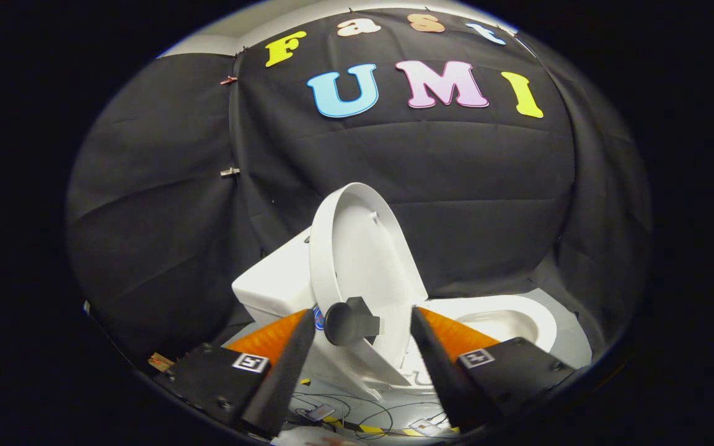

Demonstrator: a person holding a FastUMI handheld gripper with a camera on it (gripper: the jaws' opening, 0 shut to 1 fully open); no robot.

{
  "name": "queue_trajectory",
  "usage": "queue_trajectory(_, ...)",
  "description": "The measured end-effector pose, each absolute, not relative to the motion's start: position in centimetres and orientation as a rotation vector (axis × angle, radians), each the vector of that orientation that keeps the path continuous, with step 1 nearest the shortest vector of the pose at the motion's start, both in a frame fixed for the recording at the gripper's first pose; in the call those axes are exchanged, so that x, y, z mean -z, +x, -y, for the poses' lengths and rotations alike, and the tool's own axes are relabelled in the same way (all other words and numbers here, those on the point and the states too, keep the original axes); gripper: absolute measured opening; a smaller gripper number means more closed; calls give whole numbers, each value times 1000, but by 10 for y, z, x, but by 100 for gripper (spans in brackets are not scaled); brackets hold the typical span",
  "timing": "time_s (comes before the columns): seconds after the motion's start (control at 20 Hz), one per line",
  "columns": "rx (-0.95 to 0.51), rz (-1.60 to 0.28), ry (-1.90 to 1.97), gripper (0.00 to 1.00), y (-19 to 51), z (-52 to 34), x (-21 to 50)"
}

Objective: Open the toilet lid.

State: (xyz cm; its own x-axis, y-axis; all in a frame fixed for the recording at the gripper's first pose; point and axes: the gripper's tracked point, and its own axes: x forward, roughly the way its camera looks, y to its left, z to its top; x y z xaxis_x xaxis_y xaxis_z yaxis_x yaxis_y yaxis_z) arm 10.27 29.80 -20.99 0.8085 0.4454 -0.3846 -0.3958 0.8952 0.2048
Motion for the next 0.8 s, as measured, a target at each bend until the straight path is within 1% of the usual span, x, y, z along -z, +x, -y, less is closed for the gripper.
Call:
queue_trajectory(0.05,-444,-426,120,100,98,-288,197)
queue_trajectory(0.15,-440,-389,128,99,93,-274,174)
queue_trajectory(0.45,-422,-176,124,99,64,-213,70)
queue_trajectory(0.6,-385,-94,106,99,43,-176,28)
queue_trajectory(0.8,-364,-23,83,99,12,-142,-11)
